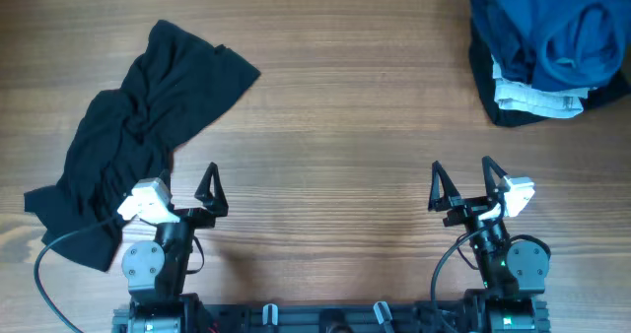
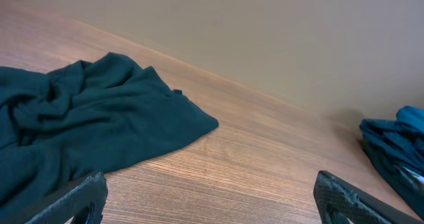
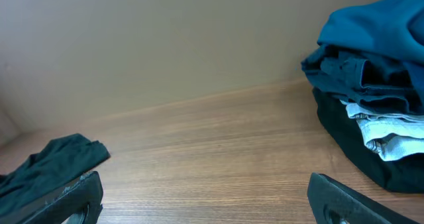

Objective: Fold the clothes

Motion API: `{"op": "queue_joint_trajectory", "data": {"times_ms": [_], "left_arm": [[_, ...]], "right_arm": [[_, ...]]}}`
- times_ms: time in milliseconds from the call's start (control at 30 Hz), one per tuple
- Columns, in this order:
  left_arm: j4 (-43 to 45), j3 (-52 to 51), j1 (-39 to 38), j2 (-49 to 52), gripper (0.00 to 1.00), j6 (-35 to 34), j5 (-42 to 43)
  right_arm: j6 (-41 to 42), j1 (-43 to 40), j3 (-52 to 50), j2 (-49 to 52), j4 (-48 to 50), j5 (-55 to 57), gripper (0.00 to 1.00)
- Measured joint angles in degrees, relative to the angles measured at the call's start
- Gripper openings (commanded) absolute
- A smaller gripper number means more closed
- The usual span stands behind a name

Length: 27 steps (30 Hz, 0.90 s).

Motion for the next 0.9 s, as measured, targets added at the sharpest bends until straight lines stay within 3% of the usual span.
{"op": "queue_joint_trajectory", "data": {"times_ms": [900], "left_arm": [[0.02,0.00,0.00,-2.97,1.00,0.02,0.00]], "right_arm": [[0.00,0.00,0.00,0.00,0.00,0.00,1.00]]}}
